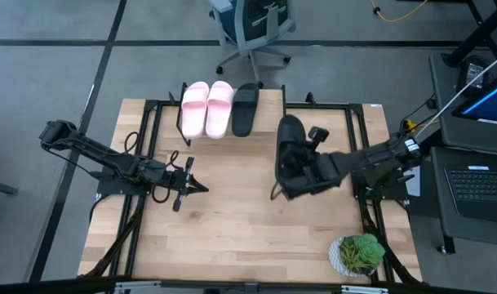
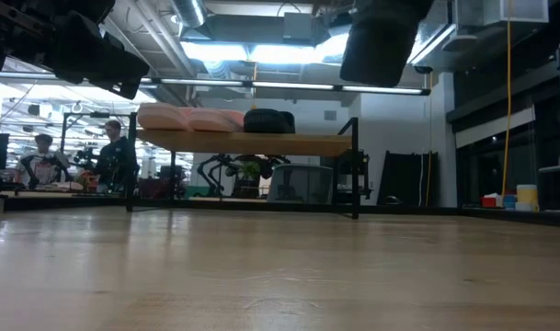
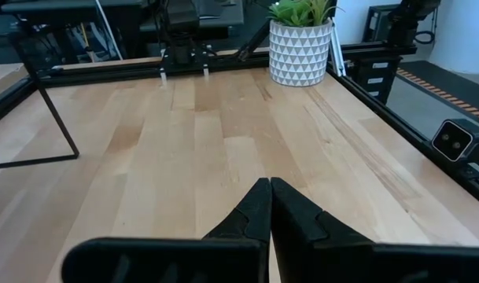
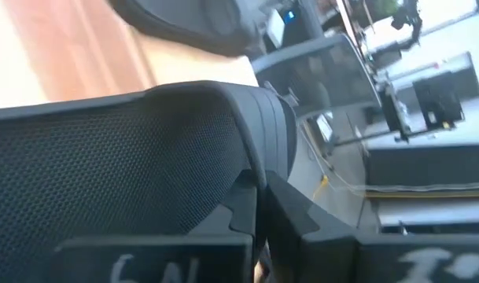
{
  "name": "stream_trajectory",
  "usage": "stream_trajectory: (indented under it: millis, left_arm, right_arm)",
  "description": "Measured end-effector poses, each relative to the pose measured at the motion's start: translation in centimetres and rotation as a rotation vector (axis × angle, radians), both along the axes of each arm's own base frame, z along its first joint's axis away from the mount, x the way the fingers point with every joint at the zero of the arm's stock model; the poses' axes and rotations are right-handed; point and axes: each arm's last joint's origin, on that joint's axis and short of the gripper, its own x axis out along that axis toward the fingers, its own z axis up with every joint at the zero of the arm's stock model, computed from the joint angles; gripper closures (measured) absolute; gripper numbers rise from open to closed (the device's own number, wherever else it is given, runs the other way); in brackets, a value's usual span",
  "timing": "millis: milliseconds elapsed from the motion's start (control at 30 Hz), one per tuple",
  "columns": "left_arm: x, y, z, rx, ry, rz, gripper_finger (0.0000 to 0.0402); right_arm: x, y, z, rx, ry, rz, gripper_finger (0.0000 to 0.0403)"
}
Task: Pick and place slides into the shelf
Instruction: Put the black slipper on the shelf
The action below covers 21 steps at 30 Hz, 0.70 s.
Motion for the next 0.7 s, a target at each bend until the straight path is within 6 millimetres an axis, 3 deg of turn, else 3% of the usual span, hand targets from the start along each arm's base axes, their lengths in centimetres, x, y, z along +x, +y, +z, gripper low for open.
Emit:
stream_trajectory:
  millis: [367, 700]
  left_arm:
    - [0.0, 0.0, 0.0, 0.001, 0.0, 0.001, 0.0399]
    - [0.0, 0.0, 0.0, 0.001, 0.0, 0.001, 0.0399]
  right_arm:
    - [3.2, -5.6, 0.3, -0.031, 0.041, -0.011, 0.039]
    - [4.1, -10.6, 0.6, -0.034, 0.08, -0.059, 0.039]
